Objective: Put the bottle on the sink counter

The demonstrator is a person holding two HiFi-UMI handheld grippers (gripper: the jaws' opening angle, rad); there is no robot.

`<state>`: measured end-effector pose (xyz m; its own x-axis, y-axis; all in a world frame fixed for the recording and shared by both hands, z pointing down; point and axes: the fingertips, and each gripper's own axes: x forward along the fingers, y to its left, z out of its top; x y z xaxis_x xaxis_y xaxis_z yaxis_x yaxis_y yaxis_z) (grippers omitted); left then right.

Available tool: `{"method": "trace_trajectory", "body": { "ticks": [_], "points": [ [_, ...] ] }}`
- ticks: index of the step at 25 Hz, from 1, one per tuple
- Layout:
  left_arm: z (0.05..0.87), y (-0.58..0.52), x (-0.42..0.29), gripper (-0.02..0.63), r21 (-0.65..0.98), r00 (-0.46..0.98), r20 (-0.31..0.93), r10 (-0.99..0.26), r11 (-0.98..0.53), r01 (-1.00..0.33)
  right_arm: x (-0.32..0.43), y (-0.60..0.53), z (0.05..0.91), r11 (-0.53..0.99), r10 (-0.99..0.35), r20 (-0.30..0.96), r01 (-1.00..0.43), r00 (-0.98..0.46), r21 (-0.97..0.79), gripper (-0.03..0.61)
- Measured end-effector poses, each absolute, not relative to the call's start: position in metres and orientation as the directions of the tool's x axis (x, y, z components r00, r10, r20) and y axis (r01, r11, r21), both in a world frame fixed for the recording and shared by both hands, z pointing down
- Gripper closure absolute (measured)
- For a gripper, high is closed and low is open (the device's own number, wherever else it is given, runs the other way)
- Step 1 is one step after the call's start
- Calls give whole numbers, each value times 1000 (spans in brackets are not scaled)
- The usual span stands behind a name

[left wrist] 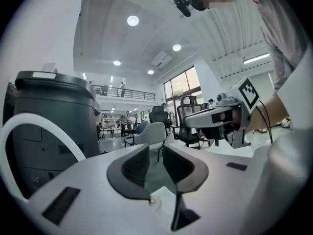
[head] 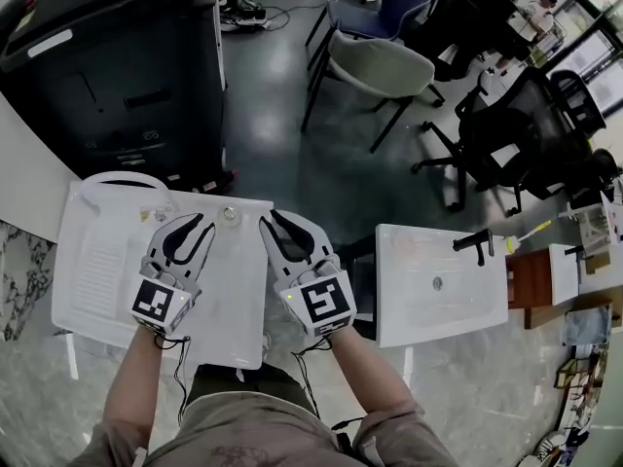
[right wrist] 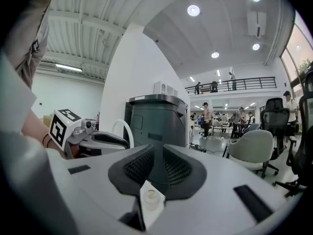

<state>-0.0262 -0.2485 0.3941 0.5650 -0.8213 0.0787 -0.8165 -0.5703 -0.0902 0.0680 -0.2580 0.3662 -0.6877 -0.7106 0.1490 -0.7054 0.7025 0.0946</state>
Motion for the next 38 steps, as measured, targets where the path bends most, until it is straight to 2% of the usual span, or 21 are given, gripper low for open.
{"method": "trace_trajectory", "body": {
  "ticks": [4, 9, 16, 23, 38],
  "points": [
    [368, -237, -31, 548, -54, 526, 44, -850, -527, -848, 80, -244, 342, 694, -719, 122, -713, -684, 97, 511],
    [357, -231, -34, 571, -73, 497, 78, -864, -502, -862, 89, -225, 315, 689, -725, 80, -719, -684, 97, 517],
    [333, -209, -36, 581, -118, 488, 54, -871, -491, -863, 91, -197, 290, 694, -719, 53, -711, -694, 115, 531],
    [308, -178, -40, 588, -149, 495, 19, -869, -492, -858, 94, -167, 279, 692, -722, 35, -720, -691, 52, 537],
    [334, -145, -35, 589, -112, 534, 68, -843, -538, -835, 81, -128, 298, 679, -734, 69, -733, -676, 41, 545]
  ]
}}
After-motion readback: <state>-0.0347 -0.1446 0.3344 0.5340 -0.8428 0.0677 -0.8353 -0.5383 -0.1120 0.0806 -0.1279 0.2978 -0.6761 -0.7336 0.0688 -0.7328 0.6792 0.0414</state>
